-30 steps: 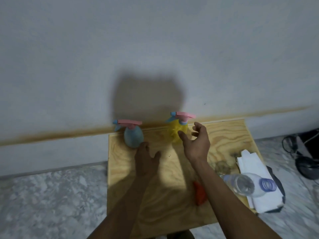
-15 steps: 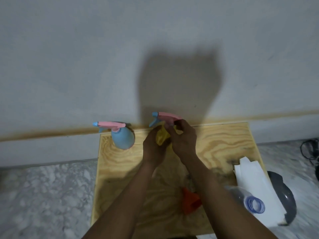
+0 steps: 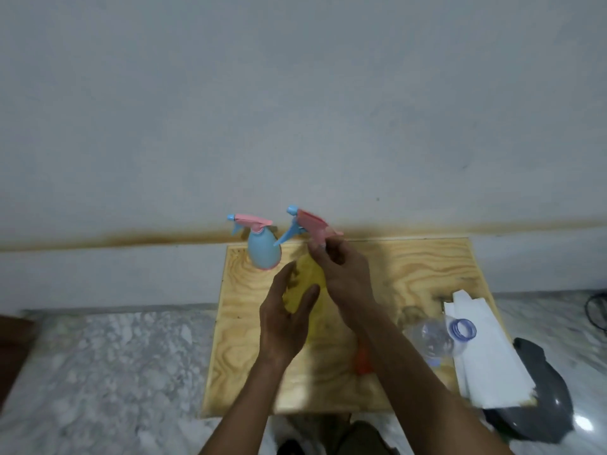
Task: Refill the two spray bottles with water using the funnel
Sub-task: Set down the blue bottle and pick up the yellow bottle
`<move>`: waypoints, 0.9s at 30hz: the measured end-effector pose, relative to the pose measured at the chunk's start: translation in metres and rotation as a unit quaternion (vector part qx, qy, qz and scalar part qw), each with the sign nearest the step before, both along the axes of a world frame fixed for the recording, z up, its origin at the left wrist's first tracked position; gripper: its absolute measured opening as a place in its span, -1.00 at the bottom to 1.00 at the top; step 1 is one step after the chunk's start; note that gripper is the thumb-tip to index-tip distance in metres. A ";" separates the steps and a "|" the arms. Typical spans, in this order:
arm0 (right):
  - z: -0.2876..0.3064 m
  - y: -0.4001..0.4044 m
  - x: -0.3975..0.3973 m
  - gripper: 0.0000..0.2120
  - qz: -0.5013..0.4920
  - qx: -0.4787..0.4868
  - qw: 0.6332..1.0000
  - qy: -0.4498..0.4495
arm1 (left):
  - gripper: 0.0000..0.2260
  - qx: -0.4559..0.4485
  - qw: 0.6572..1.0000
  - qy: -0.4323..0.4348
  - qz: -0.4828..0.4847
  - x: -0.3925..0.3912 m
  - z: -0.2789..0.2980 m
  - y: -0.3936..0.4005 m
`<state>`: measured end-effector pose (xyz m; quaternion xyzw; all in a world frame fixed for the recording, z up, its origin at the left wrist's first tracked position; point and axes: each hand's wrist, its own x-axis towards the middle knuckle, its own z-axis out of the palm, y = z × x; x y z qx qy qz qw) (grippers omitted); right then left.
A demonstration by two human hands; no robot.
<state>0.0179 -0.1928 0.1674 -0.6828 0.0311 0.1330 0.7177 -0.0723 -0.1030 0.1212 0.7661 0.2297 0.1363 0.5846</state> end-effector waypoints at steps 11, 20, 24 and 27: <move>0.049 0.017 -0.125 -0.78 -0.020 0.093 0.995 0.010 | -0.54 0.008 0.986 -0.154 0.069 -0.117 0.038 -0.004; 0.081 0.009 -0.145 -0.71 0.034 0.112 0.993 -0.016 | -0.62 -0.077 0.985 -0.147 0.043 -0.135 0.079 0.000; 0.088 0.005 -0.145 -0.80 0.015 0.113 0.993 -0.042 | -0.67 -0.107 0.980 -0.161 0.047 -0.137 0.090 -0.004; 0.090 0.004 -0.145 -0.87 0.018 0.098 0.993 -0.056 | -0.69 -0.116 0.977 -0.171 0.048 -0.136 0.095 -0.007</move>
